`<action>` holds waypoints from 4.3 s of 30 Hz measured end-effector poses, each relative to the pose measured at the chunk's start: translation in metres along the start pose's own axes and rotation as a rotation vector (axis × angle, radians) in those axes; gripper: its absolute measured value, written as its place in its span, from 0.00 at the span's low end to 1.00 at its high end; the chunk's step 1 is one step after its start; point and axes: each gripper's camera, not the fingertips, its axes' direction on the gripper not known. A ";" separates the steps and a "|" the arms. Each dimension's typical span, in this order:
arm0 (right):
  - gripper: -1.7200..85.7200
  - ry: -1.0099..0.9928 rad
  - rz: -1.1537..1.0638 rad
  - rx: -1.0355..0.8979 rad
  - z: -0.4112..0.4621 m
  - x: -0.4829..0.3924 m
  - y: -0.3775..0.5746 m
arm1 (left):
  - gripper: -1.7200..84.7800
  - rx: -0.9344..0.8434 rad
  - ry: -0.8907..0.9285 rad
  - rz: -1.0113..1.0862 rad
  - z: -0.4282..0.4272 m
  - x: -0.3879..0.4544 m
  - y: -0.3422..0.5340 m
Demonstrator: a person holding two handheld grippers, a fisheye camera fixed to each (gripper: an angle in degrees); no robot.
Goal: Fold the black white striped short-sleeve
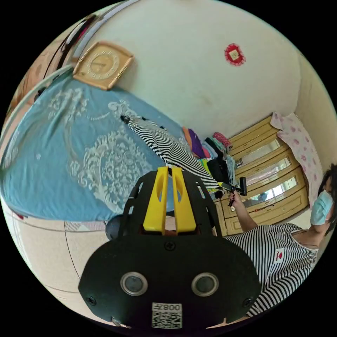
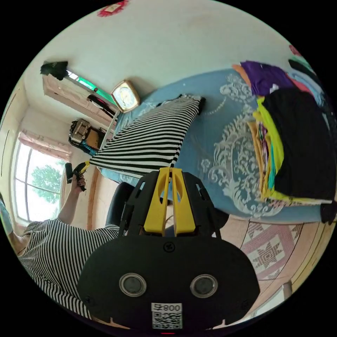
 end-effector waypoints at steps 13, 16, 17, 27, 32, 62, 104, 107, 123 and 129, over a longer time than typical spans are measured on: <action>0.03 0.008 0.143 -0.186 0.071 0.080 0.074 | 0.05 -0.175 -0.037 -0.303 0.090 -0.077 0.136; 0.03 0.018 0.148 -0.184 0.074 0.091 0.079 | 0.05 -0.181 -0.061 -0.287 0.098 -0.076 0.142; 0.03 0.022 0.149 -0.184 0.075 0.093 0.080 | 0.05 -0.187 -0.081 -0.285 0.102 -0.077 0.145; 0.03 0.010 0.215 -0.197 0.099 0.140 0.094 | 0.05 -0.172 -0.092 -0.374 0.144 -0.104 0.176; 0.03 0.002 0.233 -0.205 0.107 0.160 0.096 | 0.05 -0.163 -0.076 -0.406 0.166 -0.118 0.190; 0.02 -0.051 0.311 -0.105 0.134 0.247 0.047 | 0.11 -0.141 -0.082 -0.371 0.330 -0.173 0.127; 0.07 0.177 0.114 0.117 0.281 0.250 -0.422 | 0.10 0.050 -0.240 -0.186 0.665 -0.310 -0.300; 0.08 0.215 0.068 0.100 0.297 0.240 -0.470 | 0.11 0.000 -0.262 -0.138 0.699 -0.312 -0.337; 0.04 0.403 -0.071 0.060 0.367 0.186 -0.594 | 0.06 0.080 -0.221 -0.153 0.794 -0.345 -0.437; 0.03 0.443 0.008 -0.035 0.392 0.194 -0.623 | 0.06 0.055 -0.230 -0.216 0.818 -0.366 -0.451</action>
